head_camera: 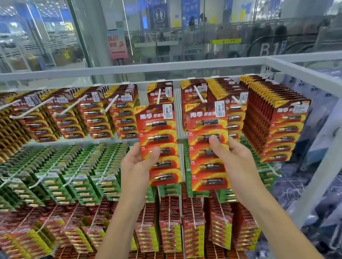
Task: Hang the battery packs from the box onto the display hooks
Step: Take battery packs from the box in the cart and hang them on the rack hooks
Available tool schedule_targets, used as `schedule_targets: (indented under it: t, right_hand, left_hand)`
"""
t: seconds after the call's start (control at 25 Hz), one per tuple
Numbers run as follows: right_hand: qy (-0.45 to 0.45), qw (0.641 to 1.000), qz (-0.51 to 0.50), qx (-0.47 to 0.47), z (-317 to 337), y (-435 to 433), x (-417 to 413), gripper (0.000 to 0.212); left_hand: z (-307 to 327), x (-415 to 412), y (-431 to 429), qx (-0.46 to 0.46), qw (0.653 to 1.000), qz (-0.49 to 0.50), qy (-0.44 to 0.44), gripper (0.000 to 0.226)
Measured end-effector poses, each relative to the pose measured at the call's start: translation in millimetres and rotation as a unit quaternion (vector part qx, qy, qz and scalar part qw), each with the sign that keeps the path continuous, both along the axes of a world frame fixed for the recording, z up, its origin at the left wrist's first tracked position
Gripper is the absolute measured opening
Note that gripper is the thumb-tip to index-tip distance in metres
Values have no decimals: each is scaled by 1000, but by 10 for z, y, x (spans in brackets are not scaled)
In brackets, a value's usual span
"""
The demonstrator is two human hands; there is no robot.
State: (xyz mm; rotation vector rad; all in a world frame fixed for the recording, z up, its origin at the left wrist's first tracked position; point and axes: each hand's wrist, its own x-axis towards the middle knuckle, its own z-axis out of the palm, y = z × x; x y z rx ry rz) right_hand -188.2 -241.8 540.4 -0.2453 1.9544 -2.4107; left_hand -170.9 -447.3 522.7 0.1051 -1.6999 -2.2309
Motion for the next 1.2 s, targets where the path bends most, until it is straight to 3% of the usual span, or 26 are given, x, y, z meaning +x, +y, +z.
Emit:
schedule_targets:
  t: [0.44, 0.6, 0.8, 0.92, 0.96, 1.12, 1.2]
  right_hand:
    - [-6, 999, -30, -19, -53, -72, -335, 37]
    - [-15, 999, -37, -3, -78, -109, -358, 54]
    - [-19, 999, -44, 0, -32, -137, -401, 31]
    - [-29, 998, -50, 7, -27, -198, -479, 32]
    - [-32, 998, -54, 12, -39, -229, -530, 39]
    - [-47, 994, -97, 24, -171, -393, -843, 108]
    - [-63, 992, -107, 16, -99, -475, -912, 108]
  left_hand:
    - [46, -312, -243, -38, 999, -18, 8, 24]
    - [-28, -286, -257, -48, 998, -27, 7, 26]
    - [-76, -349, -261, -49, 999, -15, -6, 28]
    - [-75, -501, -214, -49, 999, -3, -9, 28]
    - [-80, -567, -201, -54, 998, 0, -8, 28]
    - [-132, -902, -222, -58, 998, 3, -17, 32]
    - [-166, -1065, -245, -54, 998, 10, -24, 35]
